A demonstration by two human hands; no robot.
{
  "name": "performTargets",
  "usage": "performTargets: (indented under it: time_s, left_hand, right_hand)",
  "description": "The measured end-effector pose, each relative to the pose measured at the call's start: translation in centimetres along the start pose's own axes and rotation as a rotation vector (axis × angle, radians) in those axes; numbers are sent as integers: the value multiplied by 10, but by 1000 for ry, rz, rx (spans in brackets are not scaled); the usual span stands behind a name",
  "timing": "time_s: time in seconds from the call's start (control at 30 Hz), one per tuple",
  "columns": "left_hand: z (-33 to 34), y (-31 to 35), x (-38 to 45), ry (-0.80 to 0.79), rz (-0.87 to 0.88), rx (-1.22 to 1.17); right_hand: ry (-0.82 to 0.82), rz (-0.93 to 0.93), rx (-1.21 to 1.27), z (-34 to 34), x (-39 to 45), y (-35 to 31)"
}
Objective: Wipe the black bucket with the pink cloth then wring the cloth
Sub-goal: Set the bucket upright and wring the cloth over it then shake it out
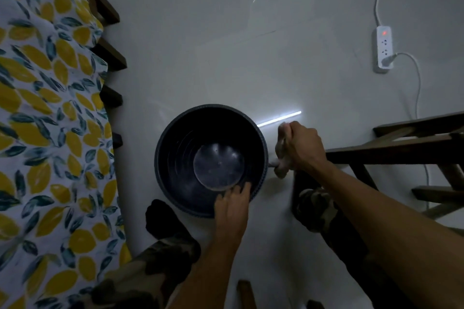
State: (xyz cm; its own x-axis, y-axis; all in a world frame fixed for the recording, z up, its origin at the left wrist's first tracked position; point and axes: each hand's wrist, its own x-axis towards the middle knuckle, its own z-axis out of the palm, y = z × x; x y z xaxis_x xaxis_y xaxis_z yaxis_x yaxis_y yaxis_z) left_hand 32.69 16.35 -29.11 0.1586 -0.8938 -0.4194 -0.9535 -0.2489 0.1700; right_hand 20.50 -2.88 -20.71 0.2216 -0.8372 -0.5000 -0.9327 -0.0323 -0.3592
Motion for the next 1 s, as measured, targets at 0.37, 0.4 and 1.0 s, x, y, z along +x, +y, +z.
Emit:
performTargets:
  time_s: [0.37,0.4,1.0]
  left_hand:
    - [-40,0,-3,-136,-13,-41]
    - [-49,-3,-4,-136,-26,-35]
    - [-267,10,-86,117,-99,-280]
  right_hand:
    - [72,14,103,-14,-29,-16]
    - [106,36,120,-15,-31,-18]
    - [271,-323,300,-127,-168,-114]
